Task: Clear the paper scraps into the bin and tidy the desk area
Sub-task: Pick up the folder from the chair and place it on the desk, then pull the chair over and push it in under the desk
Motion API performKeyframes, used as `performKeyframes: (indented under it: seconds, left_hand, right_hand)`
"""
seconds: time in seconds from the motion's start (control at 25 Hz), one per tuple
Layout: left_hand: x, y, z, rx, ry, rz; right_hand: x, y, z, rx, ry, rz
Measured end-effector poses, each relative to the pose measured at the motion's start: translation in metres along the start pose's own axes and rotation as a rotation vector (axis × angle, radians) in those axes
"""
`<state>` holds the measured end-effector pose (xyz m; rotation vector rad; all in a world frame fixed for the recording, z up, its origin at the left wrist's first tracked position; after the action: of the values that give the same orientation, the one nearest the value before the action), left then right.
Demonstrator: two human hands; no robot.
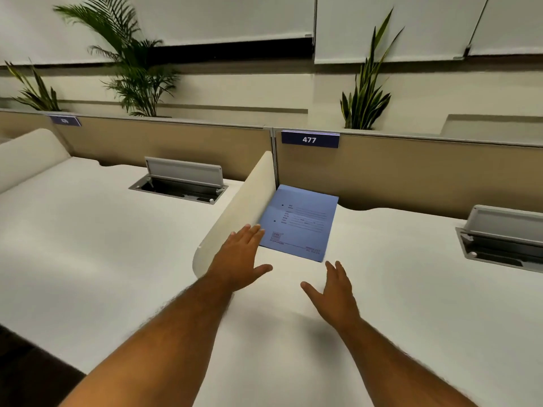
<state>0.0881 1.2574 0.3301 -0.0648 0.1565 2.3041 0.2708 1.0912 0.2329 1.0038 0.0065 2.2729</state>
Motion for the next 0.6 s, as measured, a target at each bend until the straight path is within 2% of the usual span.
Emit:
performKeyframes:
  seconds: [0.36,0.6]
  left_hand:
    - [-0.011,0.152,0.006,-0.077,-0.005,-0.208]
    - [-0.077,0.252,-0.009,-0.110,-0.001,-0.435]
  right_hand:
    - [0.036,0.216,-0.011,-0.258,0.140,0.032]
    - [0.010,0.351,-0.011,-0.335,0.192,-0.031]
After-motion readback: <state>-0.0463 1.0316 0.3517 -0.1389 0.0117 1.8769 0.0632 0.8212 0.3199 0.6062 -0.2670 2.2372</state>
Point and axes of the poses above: each hand's wrist, its own y-axis away from the middle knuckle, its own z-axis out of the back of the hand, x = y × z, the point moved 6 cm from there along -y, towards the middle knuckle, and after that the axes turned 8 degrees about x, right-handed, at the moved point
